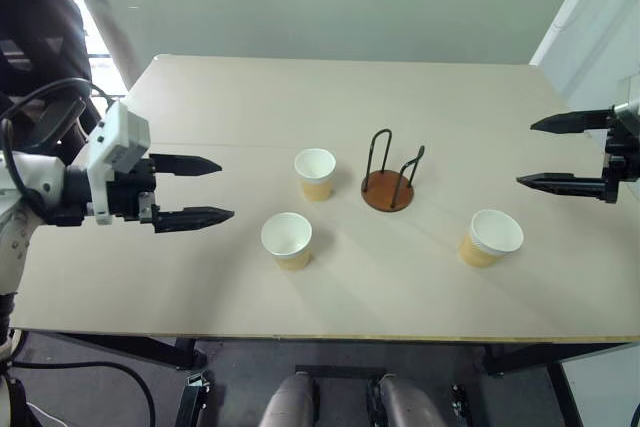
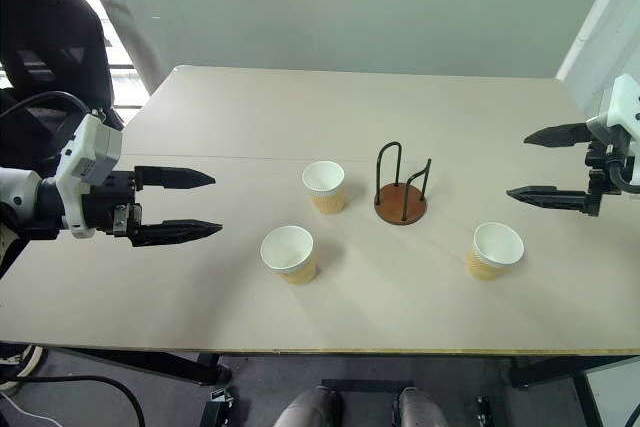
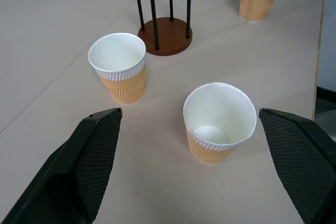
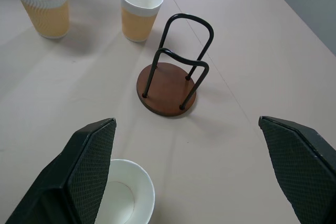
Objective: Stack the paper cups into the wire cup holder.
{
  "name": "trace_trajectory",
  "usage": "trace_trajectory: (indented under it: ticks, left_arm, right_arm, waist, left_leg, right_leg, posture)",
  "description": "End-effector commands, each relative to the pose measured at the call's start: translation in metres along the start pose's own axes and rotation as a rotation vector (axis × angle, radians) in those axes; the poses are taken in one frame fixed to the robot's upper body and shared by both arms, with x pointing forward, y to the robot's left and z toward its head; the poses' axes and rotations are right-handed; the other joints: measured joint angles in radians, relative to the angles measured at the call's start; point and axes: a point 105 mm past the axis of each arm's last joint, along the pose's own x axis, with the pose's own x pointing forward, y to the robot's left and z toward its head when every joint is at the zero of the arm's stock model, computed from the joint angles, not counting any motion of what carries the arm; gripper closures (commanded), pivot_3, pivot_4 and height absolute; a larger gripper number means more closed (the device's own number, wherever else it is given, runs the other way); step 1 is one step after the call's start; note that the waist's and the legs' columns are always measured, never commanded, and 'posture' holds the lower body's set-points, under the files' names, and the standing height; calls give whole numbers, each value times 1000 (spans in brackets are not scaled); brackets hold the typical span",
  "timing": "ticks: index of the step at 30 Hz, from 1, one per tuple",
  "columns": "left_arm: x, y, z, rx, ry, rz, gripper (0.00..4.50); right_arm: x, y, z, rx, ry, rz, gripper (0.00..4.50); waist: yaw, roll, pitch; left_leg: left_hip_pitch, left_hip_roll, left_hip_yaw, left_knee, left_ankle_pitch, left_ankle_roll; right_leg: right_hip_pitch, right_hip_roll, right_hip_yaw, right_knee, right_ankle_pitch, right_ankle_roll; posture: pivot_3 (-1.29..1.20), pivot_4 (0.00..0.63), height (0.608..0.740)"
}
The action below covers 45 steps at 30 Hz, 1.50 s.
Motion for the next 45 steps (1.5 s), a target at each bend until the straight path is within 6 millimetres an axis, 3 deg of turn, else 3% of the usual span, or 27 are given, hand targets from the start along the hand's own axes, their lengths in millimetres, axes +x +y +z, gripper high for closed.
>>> trace_trajectory:
  ticks: [1, 14, 21, 28, 37, 40, 45]
  left_arm:
    - [-6, 1, 10, 45, -9, 16, 23]
    - [-4, 2, 11, 51, -15, 7, 23]
    - [-1, 0, 15, 60, -27, -11, 23]
    - [-1, -1, 17, 61, -32, -11, 23]
    - [0, -3, 15, 52, -31, -10, 23]
    - [0, -5, 18, 58, -37, -17, 23]
    - [-2, -12, 33, 87, -83, -35, 23]
  right_arm:
    - [-6, -1, 8, -39, 9, -14, 0]
    - [-6, 4, 8, -26, -5, 2, 0]
    - [11, 26, 18, 32, -92, 78, 0]
    - [41, 47, 18, 105, -112, 102, 0]
    - [96, 76, -5, 262, -3, 59, 0]
    - [109, 78, -7, 299, 17, 37, 0]
    - [127, 60, -15, 372, 47, -83, 0]
  waist:
    - [0, 0, 0]
    - [0, 0, 0]
    - [0, 0, 0]
    - [0, 0, 0]
    - [-1, 0, 0]
    - [-1, 0, 0]
    - [-1, -1, 0]
  left_leg:
    - [0, 0, 0, 0, 0, 0]
    - [0, 0, 0, 0, 0, 0]
    - [0, 0, 0, 0, 0, 0]
    - [0, 0, 0, 0, 0, 0]
    - [0, 0, 0, 0, 1, 1]
    - [0, 0, 0, 1, 1, 1]
    - [0, 0, 0, 1, 1, 1]
  right_leg:
    - [0, 0, 0, 0, 0, 0]
    - [0, 0, 0, 0, 0, 0]
    - [0, 0, 0, 0, 0, 0]
    - [0, 0, 0, 0, -1, 1]
    - [0, 0, 0, 0, 1, 3]
    - [0, 0, 0, 0, 1, 4]
    - [0, 0, 0, 0, 3, 3]
  posture:
    - [0, 150, 740]
    - [0, 150, 740]
    - [0, 150, 740]
    - [0, 150, 740]
    - [0, 150, 740]
    - [0, 150, 740]
    - [0, 150, 740]
